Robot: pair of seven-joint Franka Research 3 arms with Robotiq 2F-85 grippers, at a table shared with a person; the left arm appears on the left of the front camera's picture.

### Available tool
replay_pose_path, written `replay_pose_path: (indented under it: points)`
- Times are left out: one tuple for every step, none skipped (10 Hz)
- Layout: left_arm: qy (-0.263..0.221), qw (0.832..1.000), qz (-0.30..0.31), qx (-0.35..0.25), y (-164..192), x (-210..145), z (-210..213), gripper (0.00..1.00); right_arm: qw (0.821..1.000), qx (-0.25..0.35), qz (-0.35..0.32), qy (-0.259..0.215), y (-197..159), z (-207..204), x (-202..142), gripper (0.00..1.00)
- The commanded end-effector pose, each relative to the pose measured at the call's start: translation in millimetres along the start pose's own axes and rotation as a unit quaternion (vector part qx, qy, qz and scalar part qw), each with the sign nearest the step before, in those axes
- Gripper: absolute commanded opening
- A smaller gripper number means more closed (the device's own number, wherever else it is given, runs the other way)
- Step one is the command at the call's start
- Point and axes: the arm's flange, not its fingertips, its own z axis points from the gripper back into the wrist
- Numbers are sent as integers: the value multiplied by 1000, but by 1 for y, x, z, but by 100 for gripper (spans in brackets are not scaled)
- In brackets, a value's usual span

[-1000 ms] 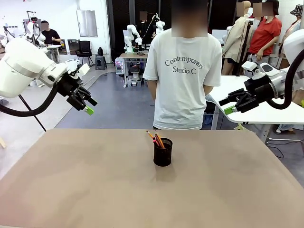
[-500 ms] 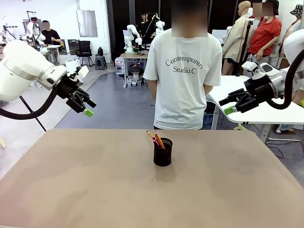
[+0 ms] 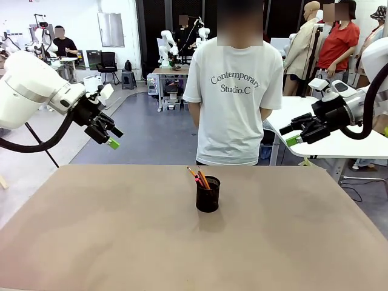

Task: Place the pens into the pen holder.
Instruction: Pick up a writing instrument from the table and place it into the Pen holder.

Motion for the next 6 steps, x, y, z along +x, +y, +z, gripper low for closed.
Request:
replay_pose_path:
  points:
    - [-2,1000,-1,-2,3,2,2,100,1000,0,1,-2,1,1,1,100]
    - [-2,1000,-1,-2,3,2,2,100,1000,0,1,-2,1,1,1,100]
    - [-2,1000,-1,-2,3,2,2,100,1000,0,1,-2,1,1,1,100]
    - [-2,1000,-1,-2,3,2,2,100,1000,0,1,-2,1,1,1,100]
    - [-2,1000,-1,-2,3,2,2,100,1000,0,1,-2,1,1,1,100]
    - [-2,1000,-1,-2,3,2,2,100,1000,0,1,-2,1,1,1,100]
